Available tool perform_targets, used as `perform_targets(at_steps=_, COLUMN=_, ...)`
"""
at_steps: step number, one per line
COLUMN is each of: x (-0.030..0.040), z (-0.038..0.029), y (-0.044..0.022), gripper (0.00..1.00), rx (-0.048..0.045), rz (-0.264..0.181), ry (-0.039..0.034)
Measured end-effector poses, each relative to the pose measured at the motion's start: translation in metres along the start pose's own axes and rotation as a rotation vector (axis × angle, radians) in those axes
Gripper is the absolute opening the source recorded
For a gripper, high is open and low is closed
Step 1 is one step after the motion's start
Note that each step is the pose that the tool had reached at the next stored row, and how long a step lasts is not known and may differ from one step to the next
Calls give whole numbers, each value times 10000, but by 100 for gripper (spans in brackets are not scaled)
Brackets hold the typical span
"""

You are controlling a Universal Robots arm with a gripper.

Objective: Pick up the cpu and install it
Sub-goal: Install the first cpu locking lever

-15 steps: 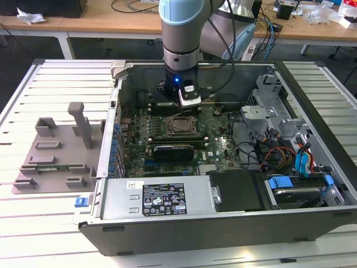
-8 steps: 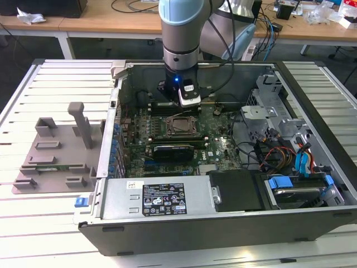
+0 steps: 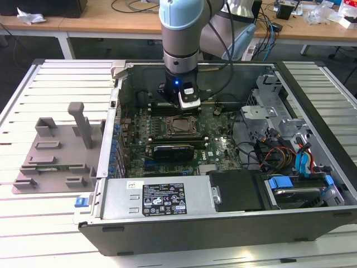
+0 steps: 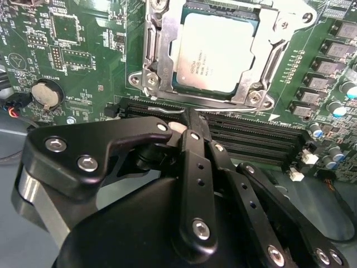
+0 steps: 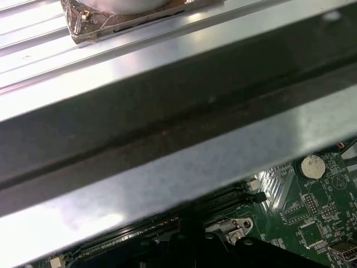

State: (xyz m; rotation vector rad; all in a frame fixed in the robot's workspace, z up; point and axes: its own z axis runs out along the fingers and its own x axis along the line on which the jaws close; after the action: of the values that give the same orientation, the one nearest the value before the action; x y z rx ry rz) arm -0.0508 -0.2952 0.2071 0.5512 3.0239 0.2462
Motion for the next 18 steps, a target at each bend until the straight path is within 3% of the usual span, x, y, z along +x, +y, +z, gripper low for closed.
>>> perform_targets(at_steps=9, x=-19, z=12, y=21, gripper=11, rx=3, rz=-1, ry=-2)
perform_targets(at_steps=18, x=-29, z=57, y=16, gripper=11, rx=75, rz=-7, ry=-27)
